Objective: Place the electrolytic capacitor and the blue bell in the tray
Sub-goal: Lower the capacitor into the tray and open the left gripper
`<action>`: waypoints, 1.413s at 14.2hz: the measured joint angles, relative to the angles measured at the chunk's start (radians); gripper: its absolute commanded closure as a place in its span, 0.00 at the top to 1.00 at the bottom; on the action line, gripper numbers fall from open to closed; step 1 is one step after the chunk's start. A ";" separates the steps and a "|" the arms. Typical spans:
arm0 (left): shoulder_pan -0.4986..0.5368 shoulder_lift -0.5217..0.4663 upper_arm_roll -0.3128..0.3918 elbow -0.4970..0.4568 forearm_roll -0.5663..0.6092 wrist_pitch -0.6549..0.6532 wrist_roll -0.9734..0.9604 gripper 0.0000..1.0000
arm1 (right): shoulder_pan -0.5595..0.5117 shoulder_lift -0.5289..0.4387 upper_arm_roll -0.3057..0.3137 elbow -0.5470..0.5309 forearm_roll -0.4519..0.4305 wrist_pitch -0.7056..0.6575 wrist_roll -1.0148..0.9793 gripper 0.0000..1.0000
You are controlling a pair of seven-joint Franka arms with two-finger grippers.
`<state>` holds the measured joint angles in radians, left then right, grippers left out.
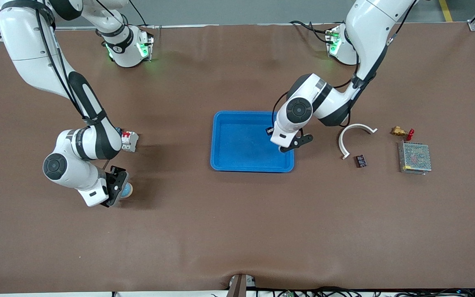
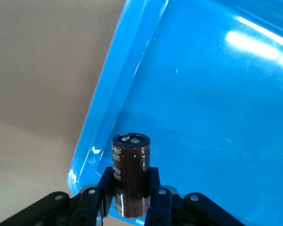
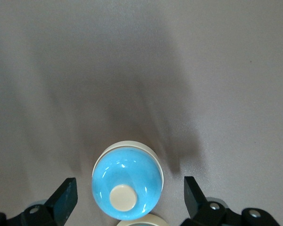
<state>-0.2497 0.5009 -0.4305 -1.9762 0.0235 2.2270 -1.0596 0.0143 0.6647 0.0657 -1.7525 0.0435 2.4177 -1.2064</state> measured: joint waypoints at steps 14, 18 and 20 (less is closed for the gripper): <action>-0.011 0.065 0.006 0.001 0.000 0.006 -0.003 0.32 | 0.008 0.007 0.001 -0.002 0.001 0.015 0.001 0.39; -0.011 0.068 0.016 0.002 0.000 0.006 -0.020 1.00 | 0.006 0.007 0.001 -0.002 0.007 0.015 0.002 0.13; -0.011 0.068 0.020 0.008 0.000 0.006 -0.029 1.00 | 0.006 0.007 0.000 -0.002 0.020 0.014 0.002 0.00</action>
<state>-0.2609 0.5694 -0.4102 -1.9686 0.0235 2.2333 -1.0886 0.0199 0.6718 0.0657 -1.7549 0.0639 2.4321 -1.2043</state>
